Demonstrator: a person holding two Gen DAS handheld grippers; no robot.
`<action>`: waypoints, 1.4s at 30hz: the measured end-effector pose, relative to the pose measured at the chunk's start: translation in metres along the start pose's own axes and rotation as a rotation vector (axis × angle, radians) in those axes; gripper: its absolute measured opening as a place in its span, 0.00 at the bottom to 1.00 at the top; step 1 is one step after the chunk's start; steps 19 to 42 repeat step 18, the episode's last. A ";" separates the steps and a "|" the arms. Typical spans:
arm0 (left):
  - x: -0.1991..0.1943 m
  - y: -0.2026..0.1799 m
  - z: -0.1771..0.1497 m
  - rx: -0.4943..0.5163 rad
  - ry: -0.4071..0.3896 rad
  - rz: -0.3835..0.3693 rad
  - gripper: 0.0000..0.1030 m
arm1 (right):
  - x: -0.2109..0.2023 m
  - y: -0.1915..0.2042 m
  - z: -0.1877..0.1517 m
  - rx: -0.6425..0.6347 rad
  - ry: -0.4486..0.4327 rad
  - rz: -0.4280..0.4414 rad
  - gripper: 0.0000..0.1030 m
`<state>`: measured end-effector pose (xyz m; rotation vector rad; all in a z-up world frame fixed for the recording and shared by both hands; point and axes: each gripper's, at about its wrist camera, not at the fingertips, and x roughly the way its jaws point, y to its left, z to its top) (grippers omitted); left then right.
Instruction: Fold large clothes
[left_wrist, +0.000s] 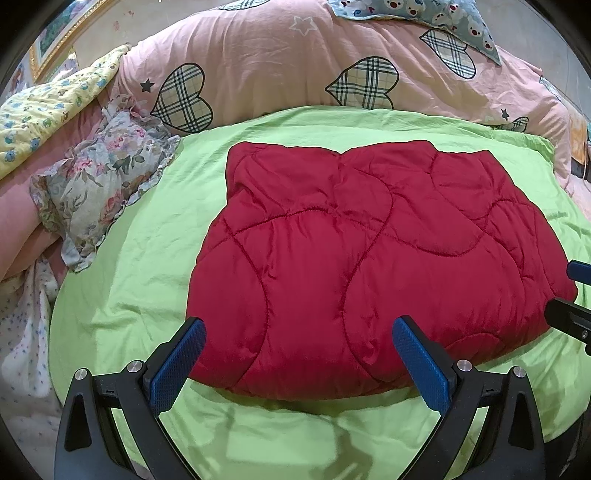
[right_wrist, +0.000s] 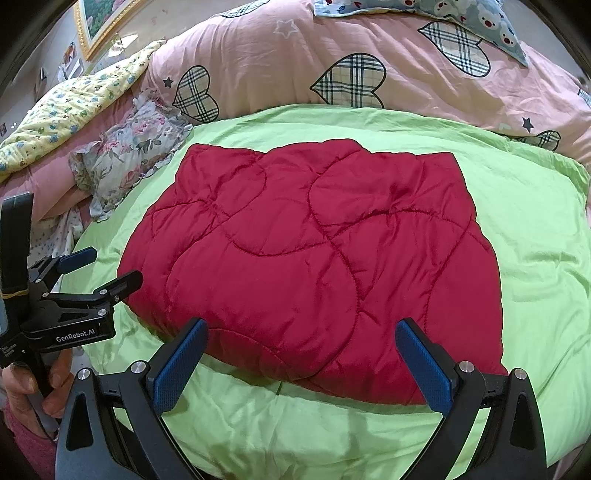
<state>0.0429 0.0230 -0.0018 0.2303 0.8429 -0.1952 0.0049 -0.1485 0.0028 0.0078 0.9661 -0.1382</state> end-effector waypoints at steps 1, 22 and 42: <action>0.001 0.000 0.000 -0.002 0.004 -0.002 0.99 | 0.001 0.000 0.000 0.001 0.001 -0.001 0.99; 0.008 -0.001 0.006 -0.031 0.018 -0.049 0.99 | 0.004 0.003 0.002 0.009 0.009 0.011 0.99; 0.008 -0.001 0.006 -0.031 0.018 -0.049 0.99 | 0.004 0.003 0.002 0.009 0.009 0.011 0.99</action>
